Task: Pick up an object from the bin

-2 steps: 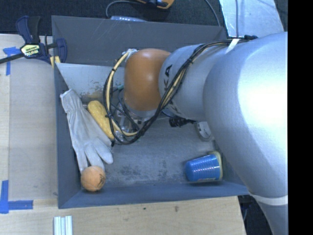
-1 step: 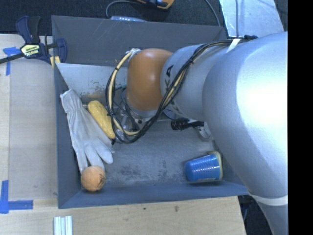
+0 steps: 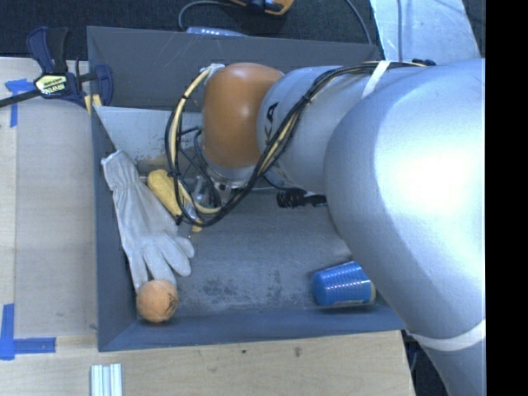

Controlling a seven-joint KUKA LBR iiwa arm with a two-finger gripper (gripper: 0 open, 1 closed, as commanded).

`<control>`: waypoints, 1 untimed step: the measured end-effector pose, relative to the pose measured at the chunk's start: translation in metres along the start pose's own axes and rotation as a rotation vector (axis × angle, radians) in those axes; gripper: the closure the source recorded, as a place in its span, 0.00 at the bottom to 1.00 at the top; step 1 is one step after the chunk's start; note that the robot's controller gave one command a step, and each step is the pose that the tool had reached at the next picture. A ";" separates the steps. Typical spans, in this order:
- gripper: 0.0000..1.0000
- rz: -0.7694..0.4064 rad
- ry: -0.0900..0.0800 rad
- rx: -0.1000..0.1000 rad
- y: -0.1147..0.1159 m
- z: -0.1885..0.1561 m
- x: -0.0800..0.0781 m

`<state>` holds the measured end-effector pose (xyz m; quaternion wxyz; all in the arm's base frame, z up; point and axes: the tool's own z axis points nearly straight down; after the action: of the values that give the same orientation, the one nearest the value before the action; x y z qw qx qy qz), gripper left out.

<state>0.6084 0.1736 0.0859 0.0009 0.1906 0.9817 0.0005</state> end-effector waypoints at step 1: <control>0.00 -0.102 -0.001 -0.001 -0.007 0.001 -0.013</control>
Offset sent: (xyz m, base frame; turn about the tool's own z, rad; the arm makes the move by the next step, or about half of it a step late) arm 0.0042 -0.0034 -0.0158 0.2334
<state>0.6184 0.1626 0.0852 0.0013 0.1401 0.9901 0.0009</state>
